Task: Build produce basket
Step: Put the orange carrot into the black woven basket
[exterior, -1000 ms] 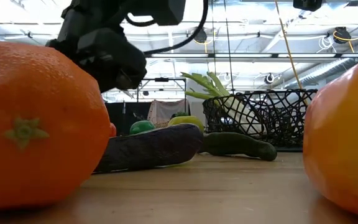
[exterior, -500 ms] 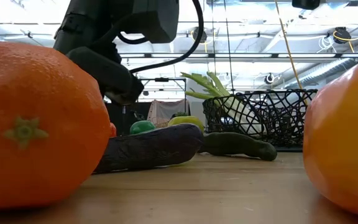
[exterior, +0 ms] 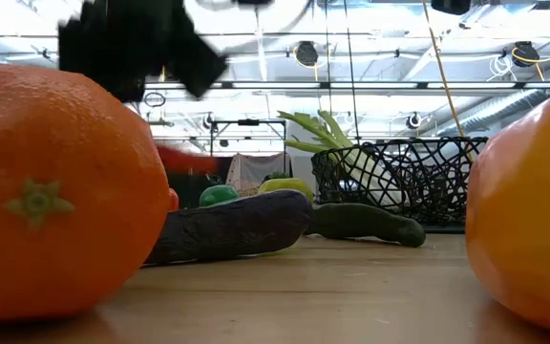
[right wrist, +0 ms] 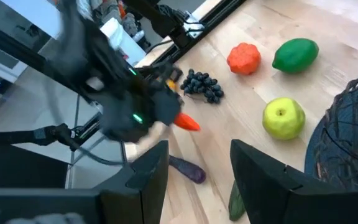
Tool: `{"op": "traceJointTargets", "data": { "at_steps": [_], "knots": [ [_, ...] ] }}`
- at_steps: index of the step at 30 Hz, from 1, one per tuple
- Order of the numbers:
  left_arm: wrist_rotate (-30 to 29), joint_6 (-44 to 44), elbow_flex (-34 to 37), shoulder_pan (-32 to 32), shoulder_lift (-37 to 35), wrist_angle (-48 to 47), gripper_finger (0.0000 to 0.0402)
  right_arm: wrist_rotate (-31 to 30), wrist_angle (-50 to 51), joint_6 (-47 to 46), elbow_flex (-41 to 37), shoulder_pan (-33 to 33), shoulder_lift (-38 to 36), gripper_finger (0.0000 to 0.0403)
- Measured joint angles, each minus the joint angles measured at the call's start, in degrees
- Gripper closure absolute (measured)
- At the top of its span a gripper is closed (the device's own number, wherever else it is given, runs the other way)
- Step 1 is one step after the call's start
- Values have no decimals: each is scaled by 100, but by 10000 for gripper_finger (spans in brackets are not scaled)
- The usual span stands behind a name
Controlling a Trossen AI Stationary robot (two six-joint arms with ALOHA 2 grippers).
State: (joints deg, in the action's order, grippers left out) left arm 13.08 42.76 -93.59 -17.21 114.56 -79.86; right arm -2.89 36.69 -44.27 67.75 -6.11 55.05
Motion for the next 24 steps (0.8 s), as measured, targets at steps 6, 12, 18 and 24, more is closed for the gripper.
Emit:
{"op": "traceJointTargets", "data": {
  "at_steps": [6,12,18,24],
  "knots": [
    [-667,-788,-884,136,-585,-960,265,21,-509,355,0,-132,430,236],
    [-1106,-1668,-1439,198,-1206,-1022,266,-95,-1470,1560,0,-535,915,236],
    [-1320,-2210,-1690,299,-1613,-951,267,-311,-2410,1949,0,-638,1445,227],
    [-1276,-2365,-1697,556,-1725,-912,267,-413,-3726,2568,2,-634,2012,203]
  ]
}}
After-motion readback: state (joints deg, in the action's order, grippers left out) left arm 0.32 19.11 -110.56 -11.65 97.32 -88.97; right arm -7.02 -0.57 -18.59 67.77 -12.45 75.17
